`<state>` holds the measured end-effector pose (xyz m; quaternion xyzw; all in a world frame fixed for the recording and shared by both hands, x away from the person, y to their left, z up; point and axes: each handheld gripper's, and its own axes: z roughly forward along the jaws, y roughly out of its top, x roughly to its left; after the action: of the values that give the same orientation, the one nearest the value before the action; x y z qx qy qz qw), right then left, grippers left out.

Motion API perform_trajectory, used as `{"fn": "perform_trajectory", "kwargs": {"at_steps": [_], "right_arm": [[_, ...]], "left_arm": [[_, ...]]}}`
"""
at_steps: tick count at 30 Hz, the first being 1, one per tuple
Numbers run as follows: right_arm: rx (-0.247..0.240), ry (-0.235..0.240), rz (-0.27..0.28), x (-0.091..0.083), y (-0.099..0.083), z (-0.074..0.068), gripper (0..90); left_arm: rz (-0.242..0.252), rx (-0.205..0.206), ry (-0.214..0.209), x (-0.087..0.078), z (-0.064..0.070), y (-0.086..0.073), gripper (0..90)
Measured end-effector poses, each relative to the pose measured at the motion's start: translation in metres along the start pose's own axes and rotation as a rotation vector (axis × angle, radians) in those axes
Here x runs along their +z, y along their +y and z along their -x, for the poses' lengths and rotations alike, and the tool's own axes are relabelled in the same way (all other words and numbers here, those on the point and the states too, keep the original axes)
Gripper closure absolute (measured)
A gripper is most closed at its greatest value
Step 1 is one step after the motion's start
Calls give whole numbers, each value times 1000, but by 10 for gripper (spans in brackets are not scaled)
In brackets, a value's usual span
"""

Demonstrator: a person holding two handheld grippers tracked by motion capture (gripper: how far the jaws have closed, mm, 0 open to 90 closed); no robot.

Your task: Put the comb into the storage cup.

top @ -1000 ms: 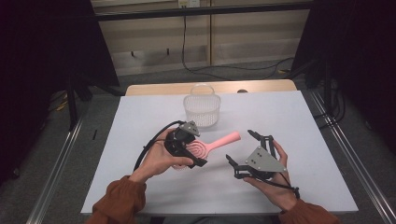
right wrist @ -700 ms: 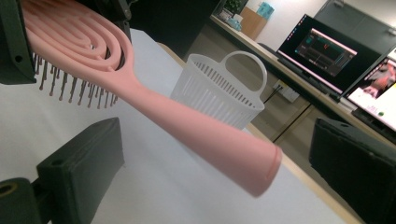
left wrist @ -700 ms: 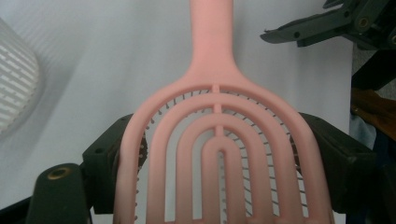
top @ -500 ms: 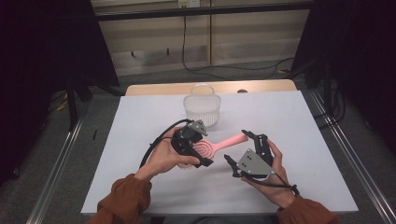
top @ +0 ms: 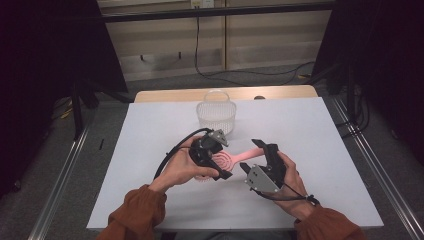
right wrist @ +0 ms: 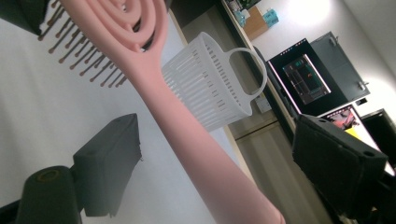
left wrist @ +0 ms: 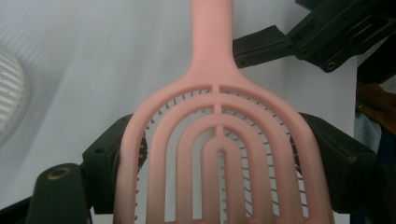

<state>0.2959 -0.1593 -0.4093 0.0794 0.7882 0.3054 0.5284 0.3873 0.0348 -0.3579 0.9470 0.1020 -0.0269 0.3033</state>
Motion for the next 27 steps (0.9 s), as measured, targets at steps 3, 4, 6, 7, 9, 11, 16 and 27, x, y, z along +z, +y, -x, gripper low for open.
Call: {"fn": "perform_trajectory", "kwargs": {"at_steps": [3,4,6,7,9,11,16,27], "right_arm": [[-47,-8,-2,2,1,-2,169],[-56,-13,-3,3,2,-3,175],[-76,-17,-5,4,2,-5,182],[-86,-20,-5,4,2,-5,184],[-95,-30,-7,5,1,-6,197],[-103,-27,-7,6,1,-7,219],[-139,-26,-9,9,2,-10,291],[-241,-22,-48,11,4,-28,461]], "left_arm": [[-18,-2,6,4,-2,3,199],[-18,-2,6,4,-2,3,199],[-27,0,1,5,-3,4,199],[-29,0,4,6,-3,4,199],[-48,-3,12,9,-4,6,199],[-48,-8,10,9,-4,6,199],[-63,-5,15,11,-4,10,199],[-70,-13,-1,17,-4,8,199]]}}
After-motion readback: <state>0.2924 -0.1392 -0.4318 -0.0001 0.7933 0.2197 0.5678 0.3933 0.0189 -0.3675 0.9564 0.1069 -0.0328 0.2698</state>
